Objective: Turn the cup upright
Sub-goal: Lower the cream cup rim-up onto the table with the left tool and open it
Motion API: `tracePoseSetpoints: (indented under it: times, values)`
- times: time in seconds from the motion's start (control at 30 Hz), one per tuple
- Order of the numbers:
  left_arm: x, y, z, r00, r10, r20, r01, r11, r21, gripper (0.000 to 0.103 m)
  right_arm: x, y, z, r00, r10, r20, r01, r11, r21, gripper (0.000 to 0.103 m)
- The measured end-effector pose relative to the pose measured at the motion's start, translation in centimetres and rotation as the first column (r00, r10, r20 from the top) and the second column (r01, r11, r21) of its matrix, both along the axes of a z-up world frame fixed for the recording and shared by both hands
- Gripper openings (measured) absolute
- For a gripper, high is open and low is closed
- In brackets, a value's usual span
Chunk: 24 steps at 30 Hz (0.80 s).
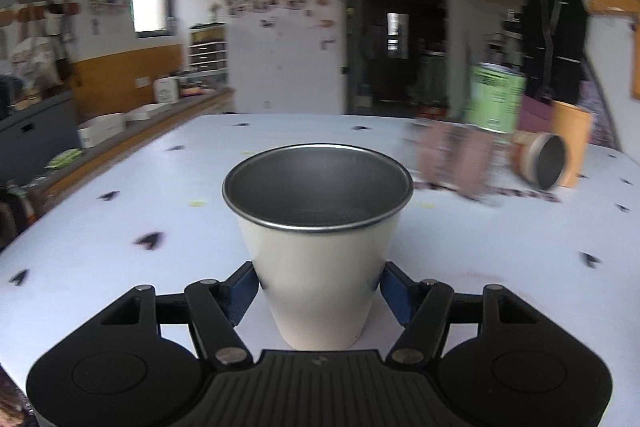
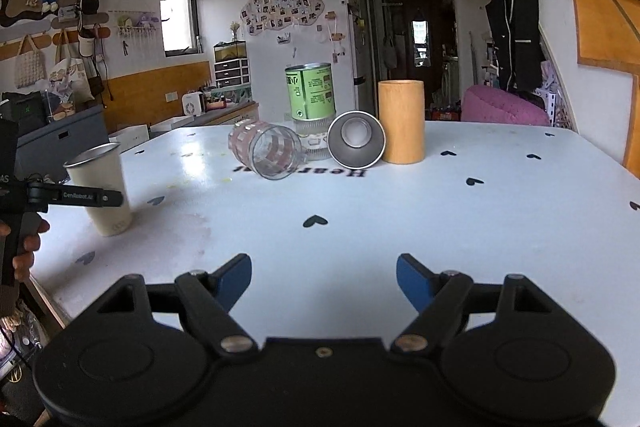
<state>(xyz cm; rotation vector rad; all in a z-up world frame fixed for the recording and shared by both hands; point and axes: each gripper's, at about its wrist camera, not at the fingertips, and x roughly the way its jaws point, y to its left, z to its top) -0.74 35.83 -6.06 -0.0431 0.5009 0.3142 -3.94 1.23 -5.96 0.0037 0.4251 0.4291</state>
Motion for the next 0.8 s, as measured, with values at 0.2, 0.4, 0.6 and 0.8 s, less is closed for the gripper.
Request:
tracePoseSetpoints:
  times: [0.2,0.4,0.6,0.8]
  values:
    - [1.2,5.0,0.1,0.995,0.101,0.016,-0.101,0.995,0.01,0.067,0.1,0.4,0.0,1.0,0.0,-0.001,0.0,1.0,-0.004,0.08]
    - [2.1,7.3,0.0,0.991,0.134,0.015,-0.135,0.991,0.018,0.067,0.3,0.7,0.0,1.0,-0.003,-0.003,0.003,1.0,-0.005,0.08]
    - [-0.1,6.5,0.5,0.981,0.191,0.031,-0.191,0.982,0.0,0.098,0.8,1.4,1.3,1.0,0.011,0.015,-0.011,1.0,0.015,0.083]
    - [-4.2,3.8,2.9,0.979,0.201,0.043,-0.201,0.98,-0.011,0.1,1.1,3.2,3.3,0.997,0.043,0.067,-0.044,0.999,0.019,0.095]
